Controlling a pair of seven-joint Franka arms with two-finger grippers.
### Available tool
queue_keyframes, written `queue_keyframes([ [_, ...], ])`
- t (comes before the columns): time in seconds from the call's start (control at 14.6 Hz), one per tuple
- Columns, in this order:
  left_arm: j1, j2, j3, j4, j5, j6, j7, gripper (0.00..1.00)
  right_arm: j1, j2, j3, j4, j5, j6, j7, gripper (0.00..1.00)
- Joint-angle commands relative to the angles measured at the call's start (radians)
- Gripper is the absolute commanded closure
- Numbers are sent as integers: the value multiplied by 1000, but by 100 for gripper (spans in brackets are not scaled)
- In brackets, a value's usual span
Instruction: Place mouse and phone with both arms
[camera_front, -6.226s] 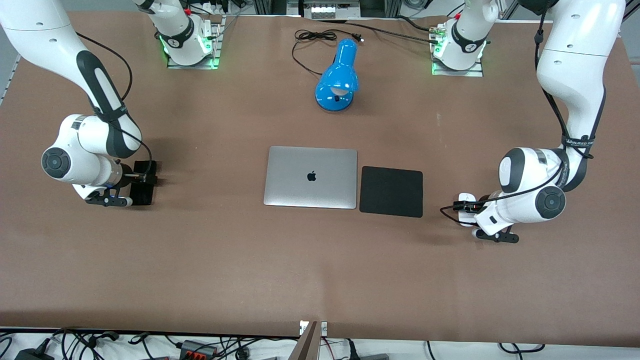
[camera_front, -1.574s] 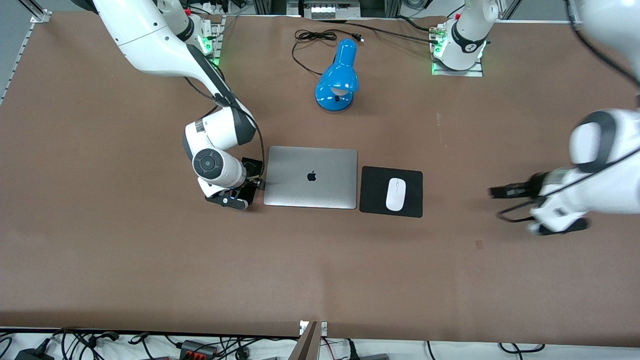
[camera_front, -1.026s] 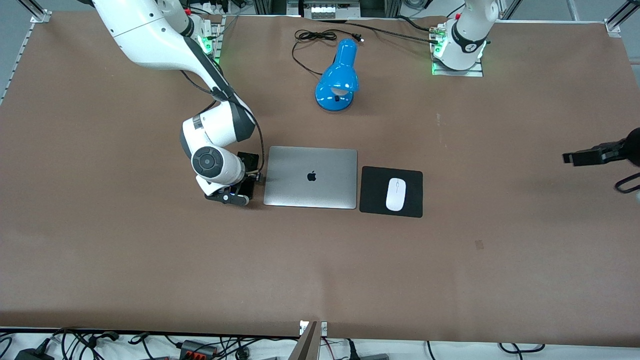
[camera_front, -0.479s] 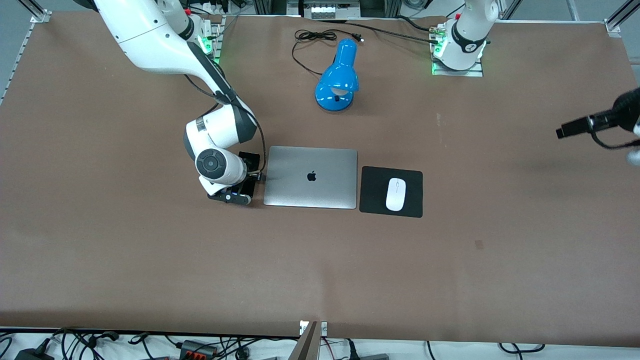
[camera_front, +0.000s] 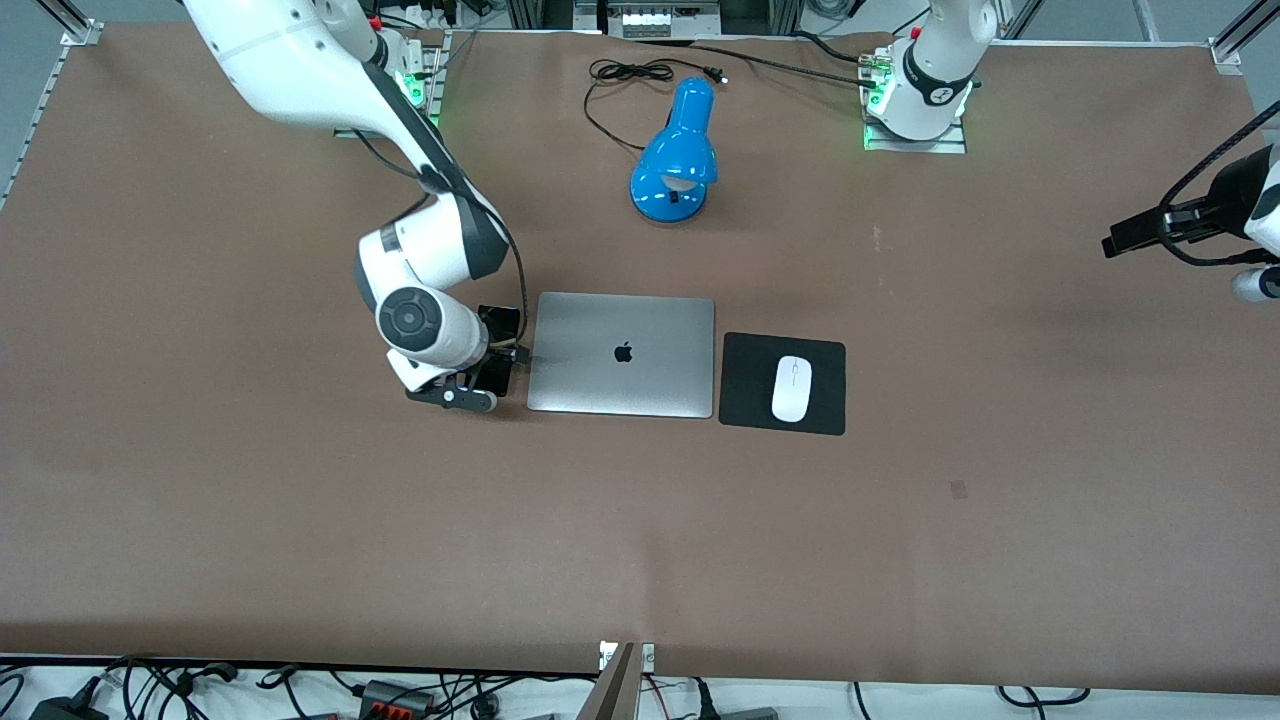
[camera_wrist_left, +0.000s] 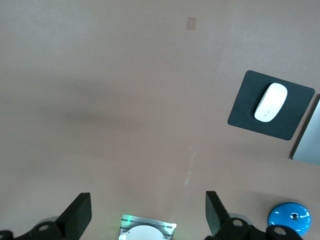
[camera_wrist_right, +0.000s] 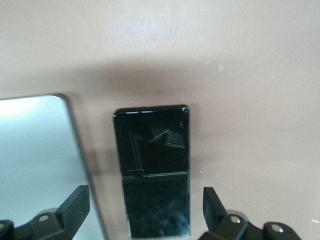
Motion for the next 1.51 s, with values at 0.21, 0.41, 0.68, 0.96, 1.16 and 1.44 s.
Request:
queue_keyframes([
  [0.21, -35, -21, 10, -13, 43, 22, 19, 0, -91, -125, -4, 240, -6, -341, -161, 0],
  [0.41, -71, -24, 12, -9, 72, 41, 16, 0, -169, -126, -4, 417, -15, -513, -244, 0],
  [0.68, -74, -23, 16, -12, 71, 59, 16, 0, -209, -171, -25, 486, -56, -539, -276, 0],
  [0.96, -74, -23, 16, -18, 74, 67, 17, 0, -236, -238, -100, 490, -55, -535, -408, 0],
  [1.16, -100, -21, 18, -4, 72, 82, 21, 0, -349, -258, -102, 488, -24, -531, -561, 0],
  [1.44, -209, -31, 135, -6, 69, 72, 25, 0, -357, -287, -125, 488, -21, -542, -598, 0],
])
